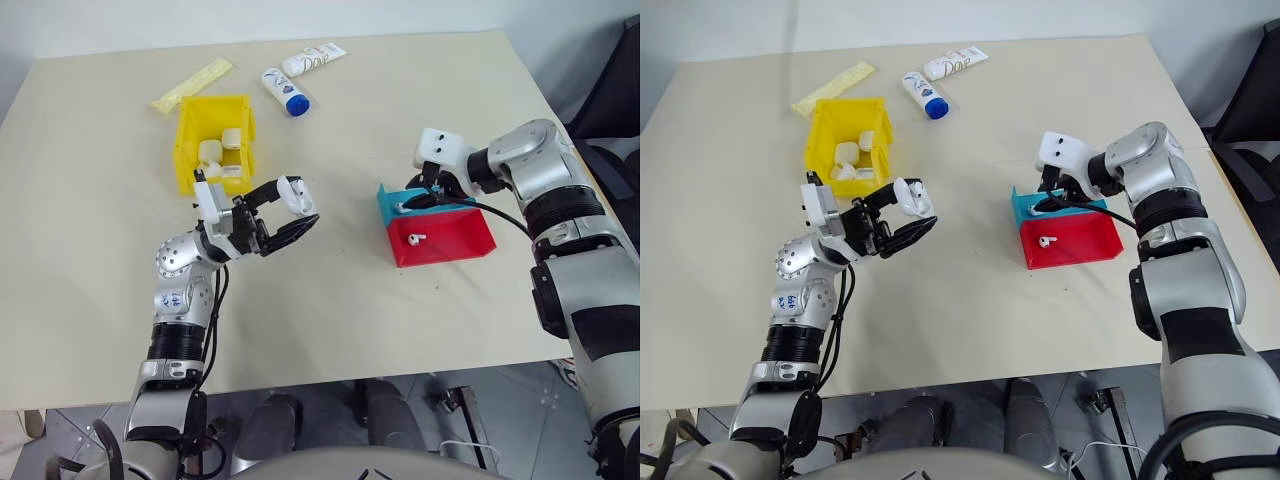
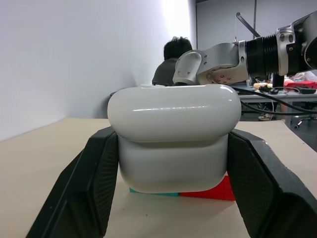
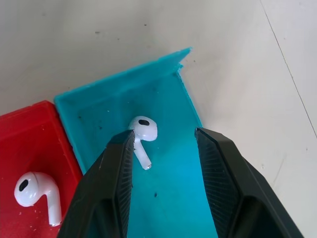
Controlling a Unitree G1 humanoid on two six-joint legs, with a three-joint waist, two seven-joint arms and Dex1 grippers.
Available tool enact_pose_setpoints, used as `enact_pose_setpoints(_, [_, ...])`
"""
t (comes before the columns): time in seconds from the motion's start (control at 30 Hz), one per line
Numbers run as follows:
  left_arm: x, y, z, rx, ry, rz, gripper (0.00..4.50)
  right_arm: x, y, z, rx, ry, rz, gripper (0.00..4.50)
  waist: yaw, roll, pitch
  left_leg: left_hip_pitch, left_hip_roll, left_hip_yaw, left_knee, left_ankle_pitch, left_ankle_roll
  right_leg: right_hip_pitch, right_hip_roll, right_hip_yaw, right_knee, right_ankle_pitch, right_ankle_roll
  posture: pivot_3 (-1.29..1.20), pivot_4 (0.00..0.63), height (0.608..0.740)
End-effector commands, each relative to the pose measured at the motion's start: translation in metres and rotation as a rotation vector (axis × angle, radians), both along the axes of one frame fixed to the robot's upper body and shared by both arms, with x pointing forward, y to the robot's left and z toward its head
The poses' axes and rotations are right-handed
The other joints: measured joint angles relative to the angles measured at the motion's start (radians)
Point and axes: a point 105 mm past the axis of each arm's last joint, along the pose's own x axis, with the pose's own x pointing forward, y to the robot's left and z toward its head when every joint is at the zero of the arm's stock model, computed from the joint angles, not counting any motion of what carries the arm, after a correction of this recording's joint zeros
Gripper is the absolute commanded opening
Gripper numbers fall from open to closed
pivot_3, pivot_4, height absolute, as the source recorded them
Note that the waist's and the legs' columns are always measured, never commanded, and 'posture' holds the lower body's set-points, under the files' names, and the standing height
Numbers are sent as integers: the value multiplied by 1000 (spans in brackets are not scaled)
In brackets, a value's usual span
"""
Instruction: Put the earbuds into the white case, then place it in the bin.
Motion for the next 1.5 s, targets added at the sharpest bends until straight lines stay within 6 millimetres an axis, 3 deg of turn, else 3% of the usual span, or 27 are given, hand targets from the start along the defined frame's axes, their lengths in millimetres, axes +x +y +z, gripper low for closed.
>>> enact_pose_setpoints(0.03, [1,-3,9,-19,-38,-1,2814,1,9,12,61,-20,-1,2009,0,0,0,0,0,0,0,0,0,0,0,0,0,0,0,0,150,740])
enact_pose_setpoints(1.5, [-1,-3,8,-28,-51,8,2814,2,10,-13,-55,106,-146,2009,0,0,-1,-1,0,0,1,0,0,-1,0,0,1,0,0,0,150,740])
